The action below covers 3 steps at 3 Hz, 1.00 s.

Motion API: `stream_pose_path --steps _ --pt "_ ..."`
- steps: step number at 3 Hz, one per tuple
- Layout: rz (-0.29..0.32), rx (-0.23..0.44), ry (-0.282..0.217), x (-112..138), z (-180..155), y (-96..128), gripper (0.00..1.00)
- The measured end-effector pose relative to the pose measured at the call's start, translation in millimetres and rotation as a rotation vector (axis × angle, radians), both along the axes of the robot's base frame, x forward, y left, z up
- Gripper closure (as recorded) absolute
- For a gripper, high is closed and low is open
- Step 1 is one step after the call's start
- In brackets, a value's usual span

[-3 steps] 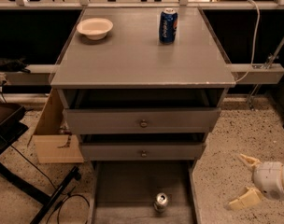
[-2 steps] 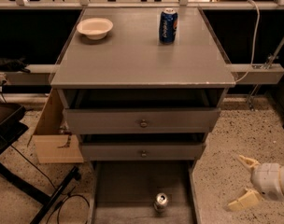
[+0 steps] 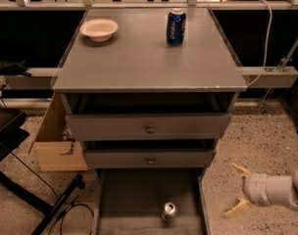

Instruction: Pick 7up can from bottom drawer and place on counter

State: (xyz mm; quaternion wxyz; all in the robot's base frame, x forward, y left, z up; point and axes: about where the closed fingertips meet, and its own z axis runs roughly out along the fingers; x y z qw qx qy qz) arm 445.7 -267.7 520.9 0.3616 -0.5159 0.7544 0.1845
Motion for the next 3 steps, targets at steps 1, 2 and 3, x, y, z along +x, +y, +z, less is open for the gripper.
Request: stream_pose_path --steps 1,2,3 --pt "0.057 -0.004 -0.026 10.2 -63.5 3.1 0.00" --pt "0.045 0.036 0.033 6.8 -113.3 5.6 0.00" --pt "0.045 0.044 0.042 4.2 -120.0 8.2 0.00"
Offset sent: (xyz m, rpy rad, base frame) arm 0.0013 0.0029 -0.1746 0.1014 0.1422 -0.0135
